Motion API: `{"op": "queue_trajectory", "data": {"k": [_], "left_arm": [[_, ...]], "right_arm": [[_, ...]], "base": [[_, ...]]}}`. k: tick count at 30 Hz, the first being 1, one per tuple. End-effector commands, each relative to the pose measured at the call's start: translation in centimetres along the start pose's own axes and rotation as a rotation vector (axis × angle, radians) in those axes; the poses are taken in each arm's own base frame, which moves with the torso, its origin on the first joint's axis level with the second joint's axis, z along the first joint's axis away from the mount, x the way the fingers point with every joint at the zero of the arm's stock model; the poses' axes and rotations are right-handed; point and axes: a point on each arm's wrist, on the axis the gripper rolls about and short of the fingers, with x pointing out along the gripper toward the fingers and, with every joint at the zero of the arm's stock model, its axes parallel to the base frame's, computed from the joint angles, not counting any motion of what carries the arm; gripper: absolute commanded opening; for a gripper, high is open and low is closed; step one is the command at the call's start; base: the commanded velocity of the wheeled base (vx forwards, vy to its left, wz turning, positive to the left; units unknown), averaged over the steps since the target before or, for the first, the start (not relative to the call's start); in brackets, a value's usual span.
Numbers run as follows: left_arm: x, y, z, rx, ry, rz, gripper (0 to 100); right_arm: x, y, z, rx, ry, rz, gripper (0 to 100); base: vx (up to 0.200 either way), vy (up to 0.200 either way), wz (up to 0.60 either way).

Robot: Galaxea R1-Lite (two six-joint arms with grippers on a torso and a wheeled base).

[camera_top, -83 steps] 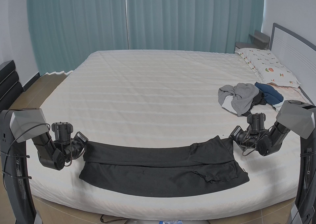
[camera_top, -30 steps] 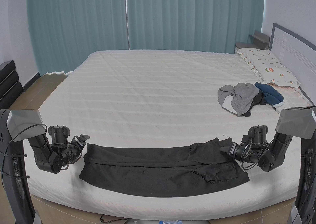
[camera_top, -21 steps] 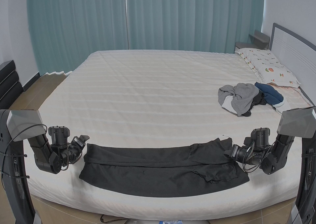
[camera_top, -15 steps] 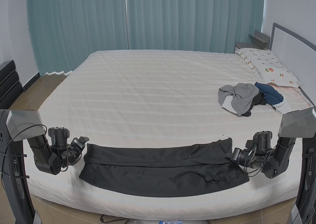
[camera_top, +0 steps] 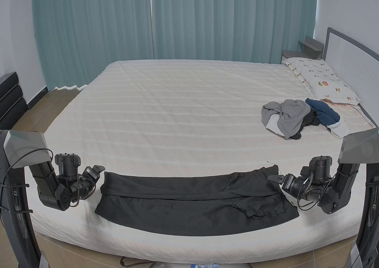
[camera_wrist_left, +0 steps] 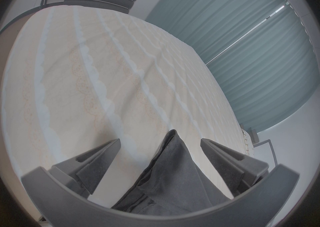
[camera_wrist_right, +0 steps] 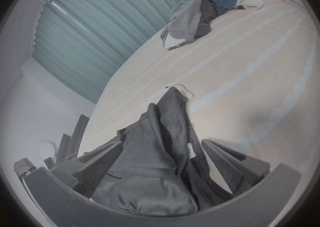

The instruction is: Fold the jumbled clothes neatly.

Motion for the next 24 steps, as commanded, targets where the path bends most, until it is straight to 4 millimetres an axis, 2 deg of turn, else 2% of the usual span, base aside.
{"op": "queue_trajectory", "data": {"k": [1, 5, 8, 10, 15, 19, 20, 24], "left_arm": [[-1.0, 0.0, -0.2, 0.029, 0.013, 0.001, 100], [-2.1, 0.3, -0.7, 0.102, 0.048, 0.001, 100], [-3.0, 0.3, -0.8, 0.129, 0.068, -0.013, 100], [-4.7, 0.3, -1.1, 0.192, 0.119, -0.052, 100], [-5.6, 1.2, -2.0, 0.261, 0.19, -0.057, 100], [-6.5, 1.0, -1.9, 0.284, 0.182, -0.069, 100], [-7.3, 0.7, -2.0, 0.293, 0.179, -0.08, 100], [-7.8, 0.1, -2.6, 0.311, 0.194, -0.094, 100]], "right_arm": [[-1.3, -1.2, 1.6, 0.055, -0.051, -0.021, 100], [-1.4, -1.7, 2.7, 0.102, -0.081, -0.007, 100], [-1.4, -1.7, 2.6, 0.114, -0.075, -0.004, 100], [-1.3, -1.6, 2.6, 0.116, -0.075, -0.002, 100], [-1.2, -1.4, 2.4, 0.114, -0.065, 0.002, 100], [-1.5, -1.3, 2.4, 0.113, -0.065, 0.004, 100], [-1.5, -1.3, 2.4, 0.114, -0.067, 0.004, 100], [-1.4, -1.2, 2.4, 0.113, -0.065, 0.006, 100]], "base": [[0.0, 0.0, 0.0], [0.0, 0.0, 0.0], [0.0, 0.0, 0.0], [0.0, 0.0, 0.0], [0.0, 0.0, 0.0], [0.0, 0.0, 0.0], [0.0, 0.0, 0.0], [0.0, 0.0, 0.0]]}}
